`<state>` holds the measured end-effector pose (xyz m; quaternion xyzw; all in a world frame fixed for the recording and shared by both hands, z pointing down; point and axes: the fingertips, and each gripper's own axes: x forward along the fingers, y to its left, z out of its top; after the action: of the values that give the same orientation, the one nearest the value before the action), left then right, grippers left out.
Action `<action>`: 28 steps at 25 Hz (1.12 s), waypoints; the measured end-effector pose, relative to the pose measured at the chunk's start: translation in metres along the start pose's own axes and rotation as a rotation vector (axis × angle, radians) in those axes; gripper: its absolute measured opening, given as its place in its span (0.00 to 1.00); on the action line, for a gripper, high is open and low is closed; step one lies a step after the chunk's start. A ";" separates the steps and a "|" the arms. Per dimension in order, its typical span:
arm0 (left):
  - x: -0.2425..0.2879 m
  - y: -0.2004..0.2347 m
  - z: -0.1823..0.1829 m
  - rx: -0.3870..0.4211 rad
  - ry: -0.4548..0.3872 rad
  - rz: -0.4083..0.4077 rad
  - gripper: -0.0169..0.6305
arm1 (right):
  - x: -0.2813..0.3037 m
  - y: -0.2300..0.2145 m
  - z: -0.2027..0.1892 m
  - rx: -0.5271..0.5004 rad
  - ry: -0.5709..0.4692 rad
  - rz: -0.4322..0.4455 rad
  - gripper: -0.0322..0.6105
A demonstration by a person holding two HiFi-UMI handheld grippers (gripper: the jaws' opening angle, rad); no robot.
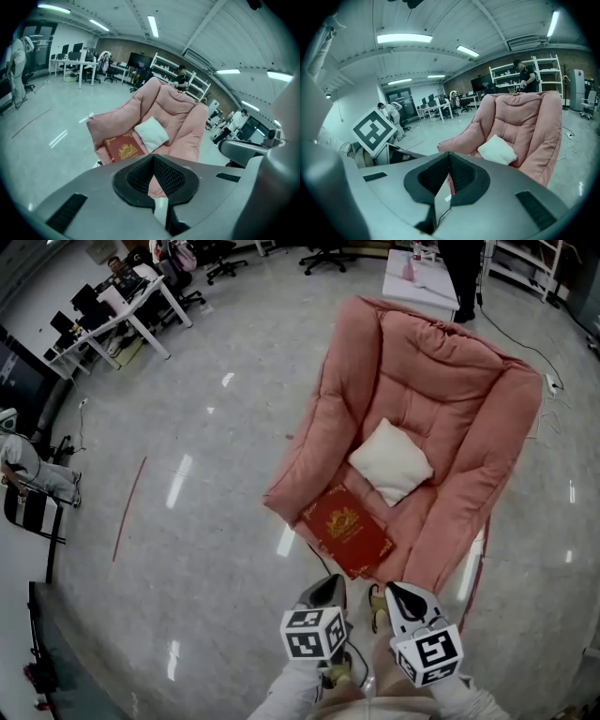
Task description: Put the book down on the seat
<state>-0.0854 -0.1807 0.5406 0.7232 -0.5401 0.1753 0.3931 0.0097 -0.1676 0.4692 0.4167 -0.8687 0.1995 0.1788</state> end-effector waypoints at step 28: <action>-0.199 -0.016 -0.091 0.197 -0.080 -0.112 0.04 | -0.114 0.152 -0.034 -0.084 -0.096 -0.028 0.06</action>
<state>-0.1257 0.0178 0.4564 0.7938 -0.4941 0.1764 0.3076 -0.0385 0.0108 0.4138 0.4298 -0.8780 0.1401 0.1572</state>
